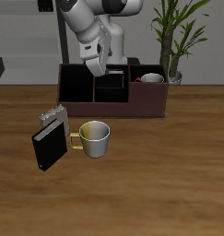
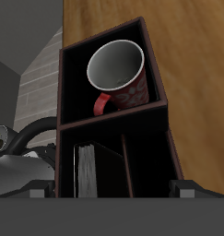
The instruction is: Place the red mug into the back desk caddy's right compartment and place the left black book into the back desk caddy's back compartment and place the right black book into the back desk caddy's front compartment
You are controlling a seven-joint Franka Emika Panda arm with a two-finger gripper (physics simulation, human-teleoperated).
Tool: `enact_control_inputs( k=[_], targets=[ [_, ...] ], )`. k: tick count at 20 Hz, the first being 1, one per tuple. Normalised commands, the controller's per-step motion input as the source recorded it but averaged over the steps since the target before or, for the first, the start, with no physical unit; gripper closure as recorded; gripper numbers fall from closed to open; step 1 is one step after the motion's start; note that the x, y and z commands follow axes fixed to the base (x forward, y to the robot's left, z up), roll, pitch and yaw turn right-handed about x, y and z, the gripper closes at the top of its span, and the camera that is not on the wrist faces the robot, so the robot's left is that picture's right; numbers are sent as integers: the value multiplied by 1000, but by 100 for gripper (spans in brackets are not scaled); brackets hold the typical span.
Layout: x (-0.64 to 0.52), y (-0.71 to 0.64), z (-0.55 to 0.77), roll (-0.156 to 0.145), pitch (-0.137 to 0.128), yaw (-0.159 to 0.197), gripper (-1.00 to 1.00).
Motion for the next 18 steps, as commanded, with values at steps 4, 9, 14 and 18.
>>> enact_control_inputs(
  k=[4, 9, 14, 18],
  targets=[
    [73, -192, 352, -88, -40, -162, -100],
    [108, -315, 327, -169, -9, -289, -100],
    [144, -372, 509, -141, -33, -299, -100],
    [308, -419, 493, -150, -24, -348, -100]
  ],
)
